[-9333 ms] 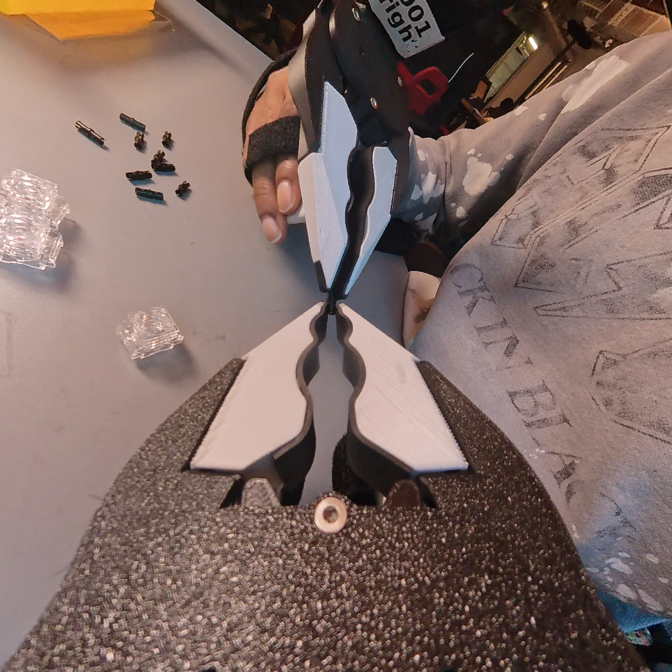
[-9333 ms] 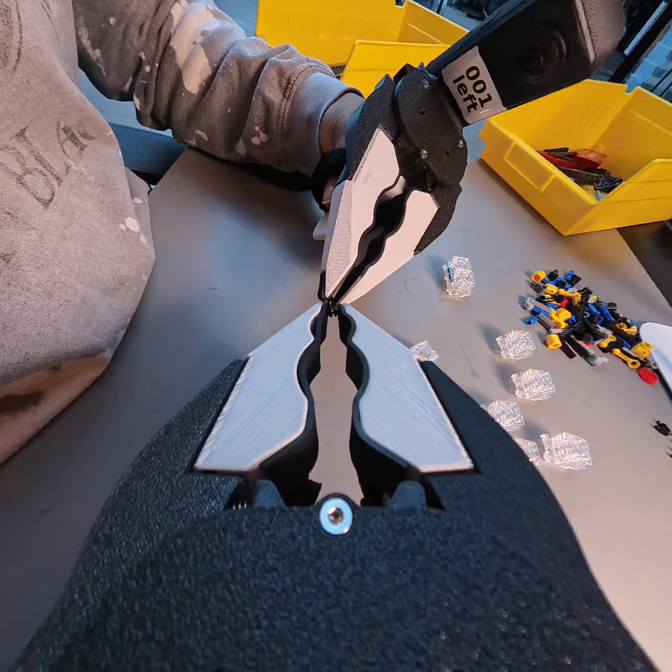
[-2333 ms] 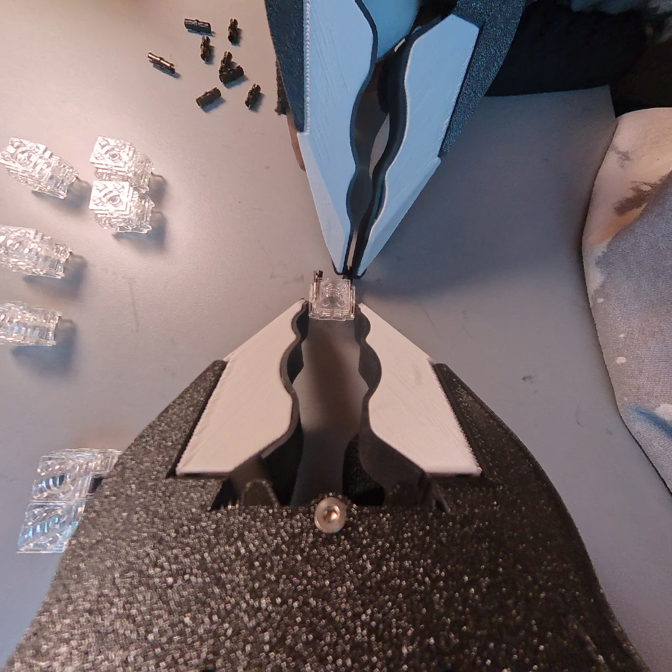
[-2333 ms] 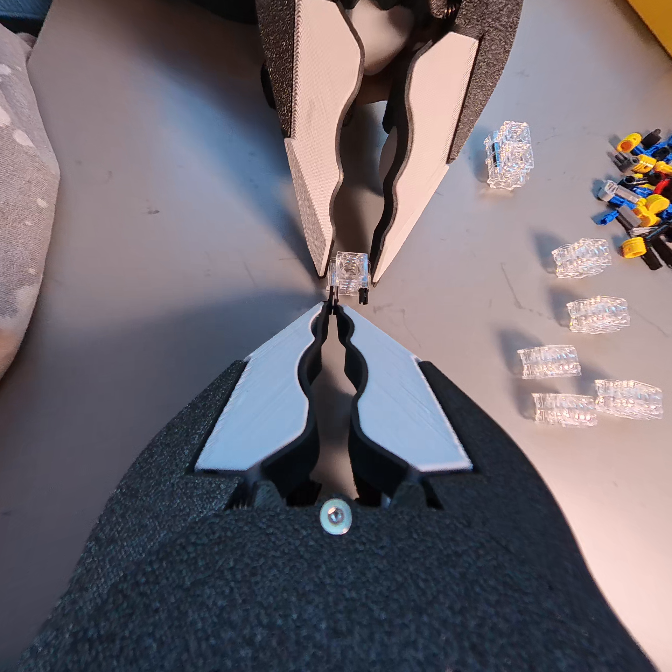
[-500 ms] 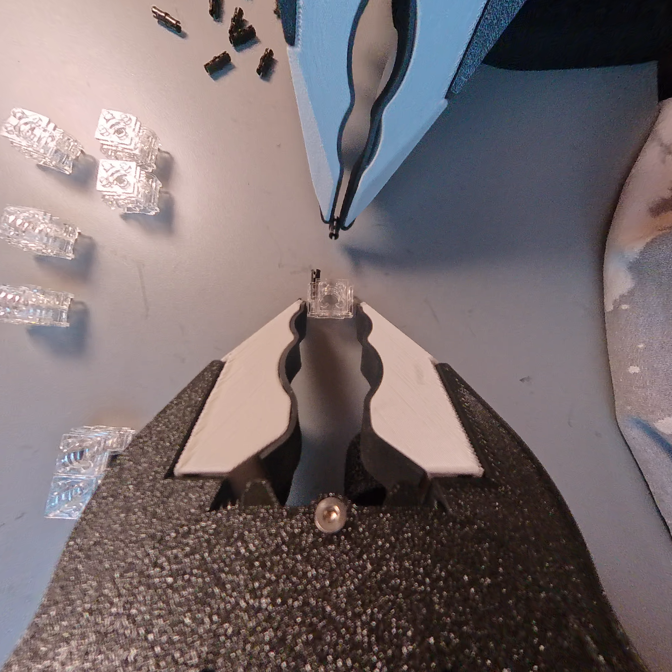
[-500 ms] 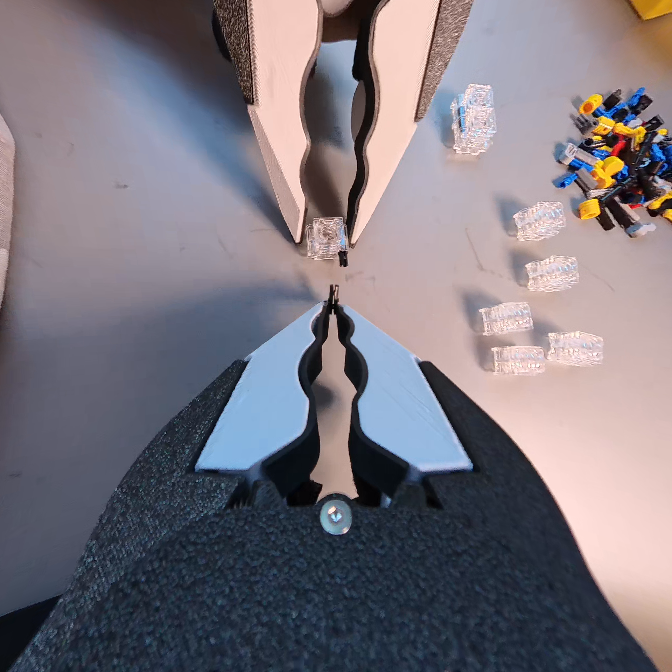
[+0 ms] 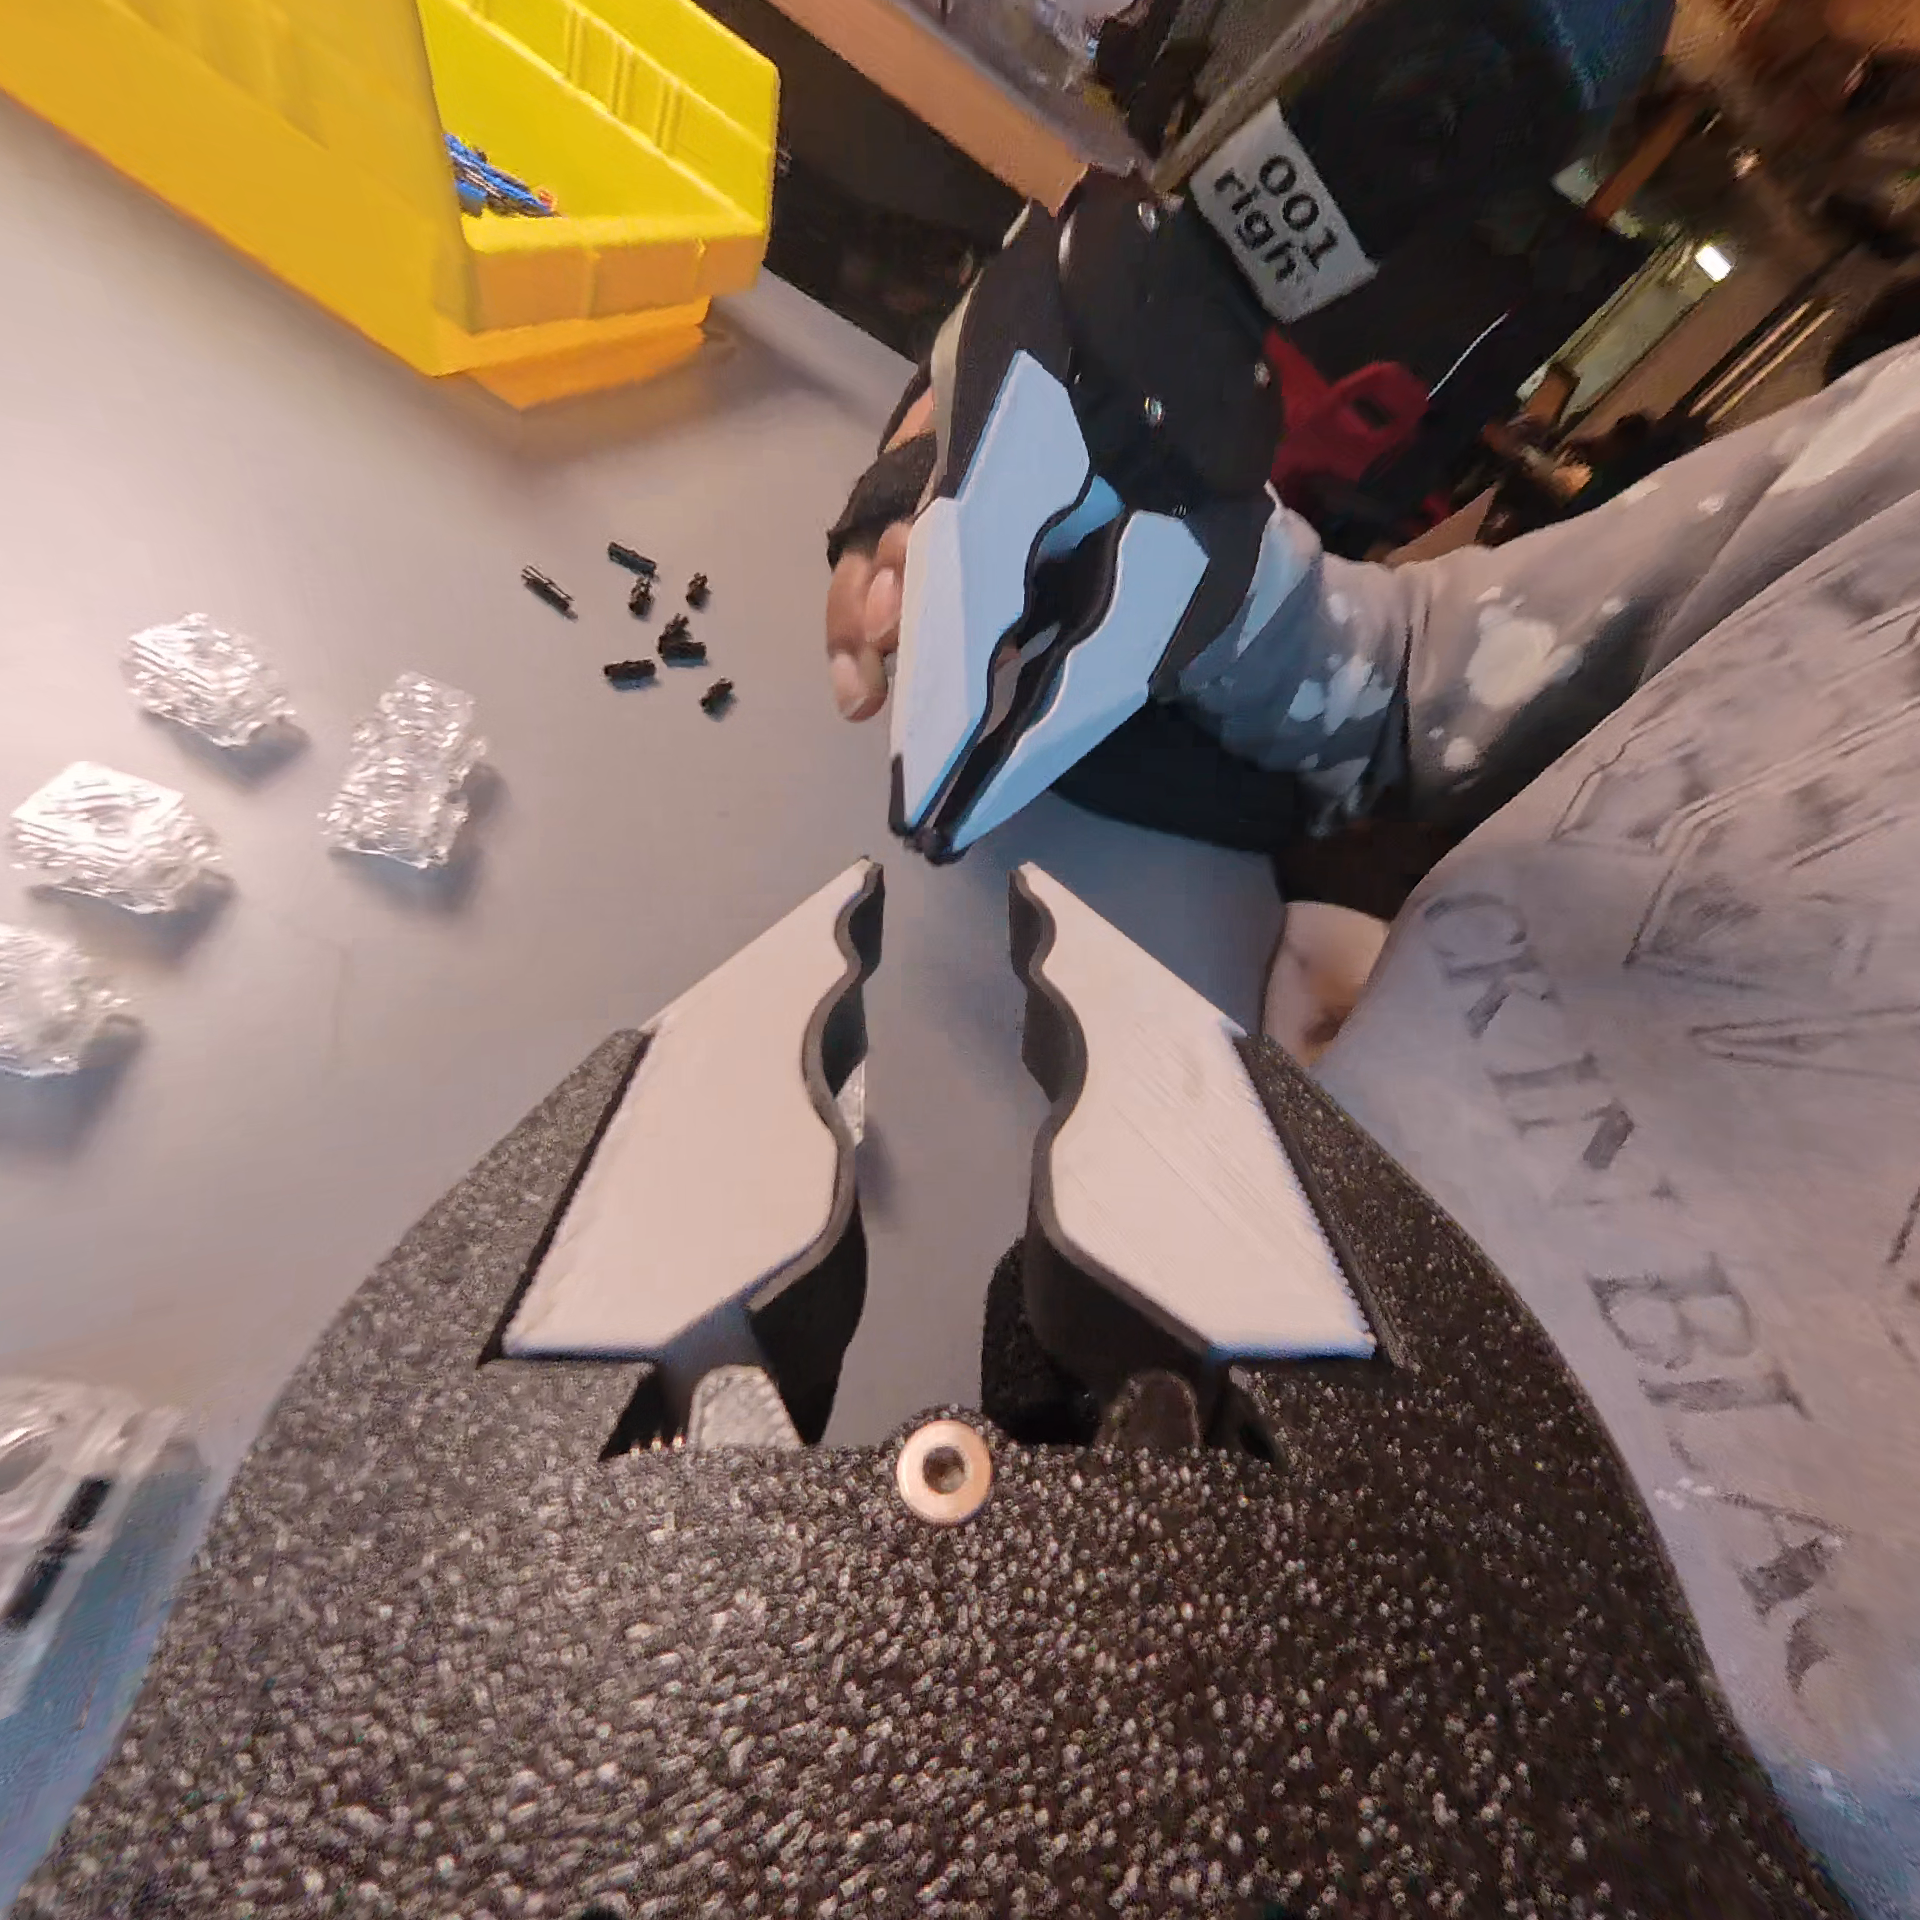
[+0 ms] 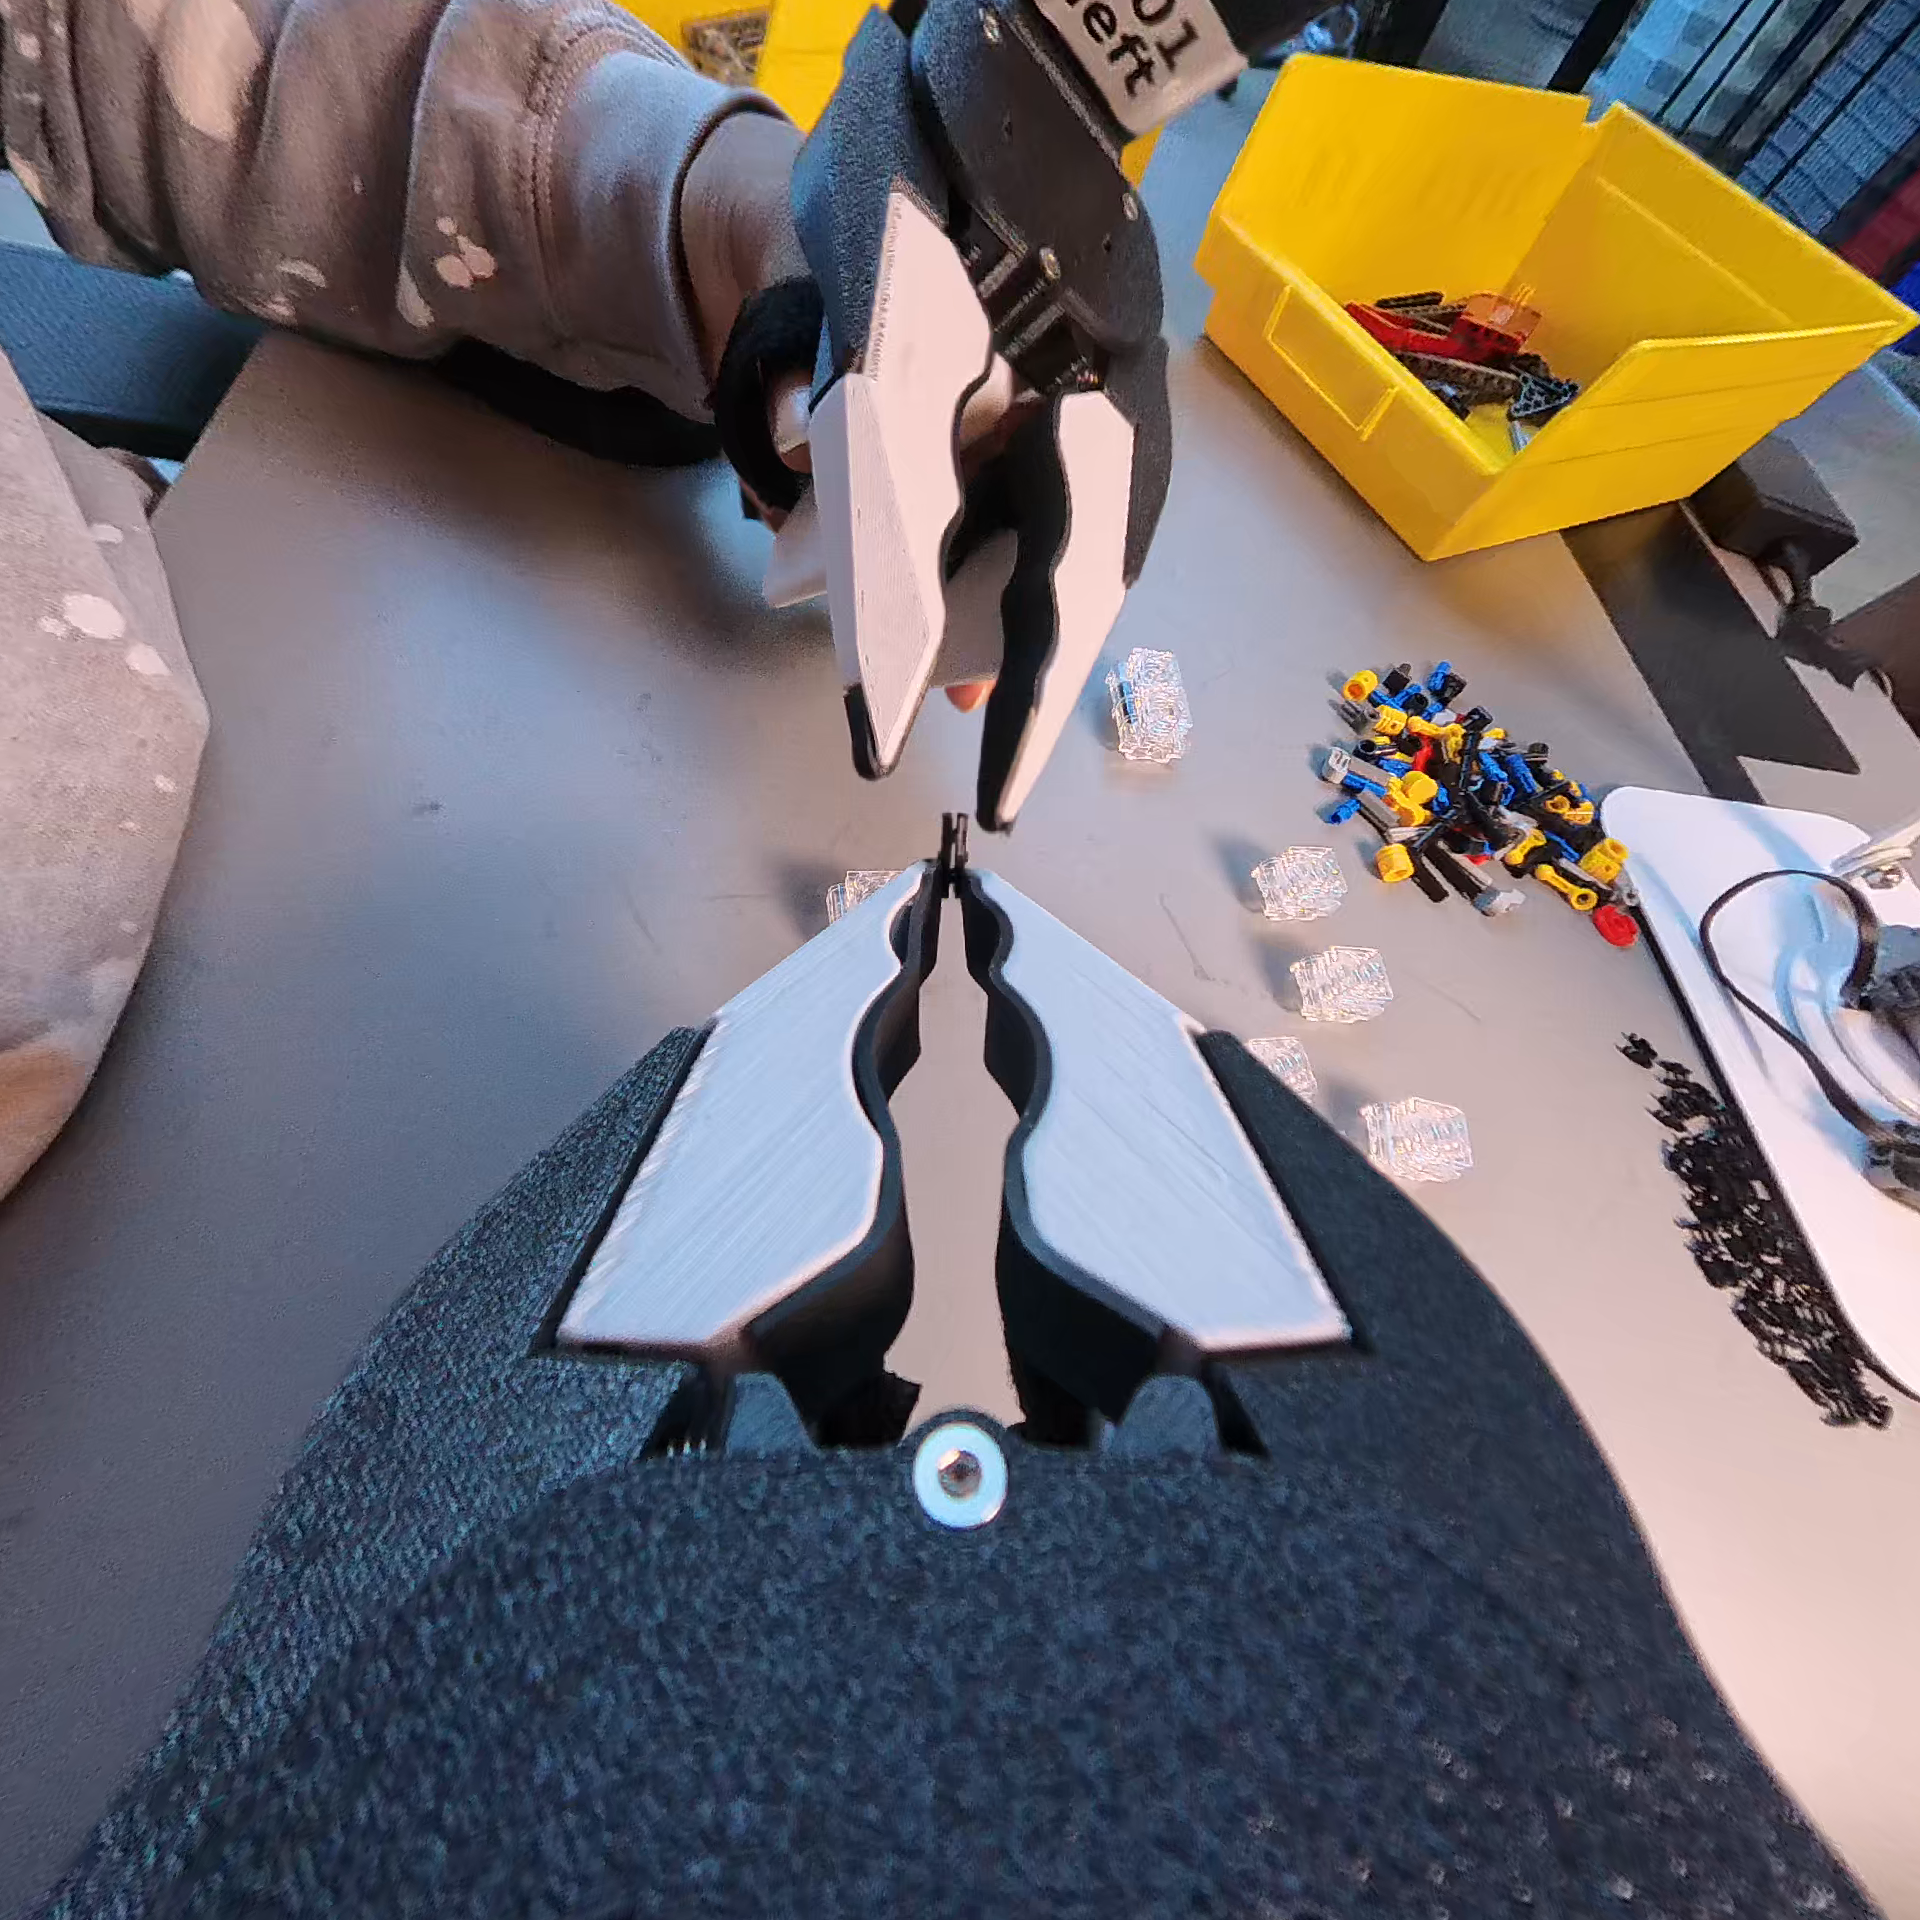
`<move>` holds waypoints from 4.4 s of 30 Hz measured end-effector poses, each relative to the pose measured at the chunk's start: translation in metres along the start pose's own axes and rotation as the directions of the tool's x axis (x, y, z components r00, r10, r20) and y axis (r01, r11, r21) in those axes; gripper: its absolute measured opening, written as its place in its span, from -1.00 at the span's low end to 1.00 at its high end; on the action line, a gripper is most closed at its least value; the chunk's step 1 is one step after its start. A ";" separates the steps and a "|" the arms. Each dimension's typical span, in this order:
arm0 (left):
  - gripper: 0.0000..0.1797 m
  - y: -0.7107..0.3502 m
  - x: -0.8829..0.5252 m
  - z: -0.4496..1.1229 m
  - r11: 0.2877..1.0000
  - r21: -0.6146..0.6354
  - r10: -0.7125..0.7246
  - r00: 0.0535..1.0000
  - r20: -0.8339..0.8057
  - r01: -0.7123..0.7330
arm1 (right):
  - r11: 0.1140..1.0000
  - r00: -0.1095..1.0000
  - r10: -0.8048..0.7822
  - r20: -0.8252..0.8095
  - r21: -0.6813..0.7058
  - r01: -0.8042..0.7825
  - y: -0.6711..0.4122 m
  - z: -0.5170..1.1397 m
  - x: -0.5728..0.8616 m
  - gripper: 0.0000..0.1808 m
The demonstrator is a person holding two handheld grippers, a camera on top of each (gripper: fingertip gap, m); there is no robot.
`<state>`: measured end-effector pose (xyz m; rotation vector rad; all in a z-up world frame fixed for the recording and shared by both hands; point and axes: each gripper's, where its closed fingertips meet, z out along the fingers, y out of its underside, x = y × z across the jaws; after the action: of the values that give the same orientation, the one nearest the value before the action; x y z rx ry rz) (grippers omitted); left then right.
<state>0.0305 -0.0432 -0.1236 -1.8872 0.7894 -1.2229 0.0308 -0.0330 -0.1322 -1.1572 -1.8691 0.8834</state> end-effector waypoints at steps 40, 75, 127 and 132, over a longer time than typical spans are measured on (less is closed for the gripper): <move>-0.96 0.000 -0.013 0.006 0.989 0.074 -0.128 0.992 0.018 0.127 | 0.994 0.992 -0.090 -0.086 -0.065 0.084 0.006 0.006 0.004 -0.97; -0.93 -0.037 0.020 -0.013 0.940 0.250 -0.164 0.951 -0.263 0.232 | 0.965 0.997 0.012 -0.071 0.261 0.007 -0.047 -0.021 0.007 -0.96; -0.76 0.011 -0.002 0.015 0.921 -0.119 0.388 0.903 0.186 -0.372 | 0.990 0.982 0.110 0.153 0.076 -0.122 -0.005 -0.008 -0.016 -0.96; -0.76 -0.010 0.008 0.011 0.931 0.007 0.356 0.913 0.199 -0.364 | 0.949 0.961 0.194 0.196 0.210 -0.235 -0.025 -0.019 -0.009 -0.96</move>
<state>0.0441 -0.0412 -0.1142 -1.6984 0.9444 -0.8069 0.0398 -0.0468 -0.1046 -1.1838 -1.7373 1.3261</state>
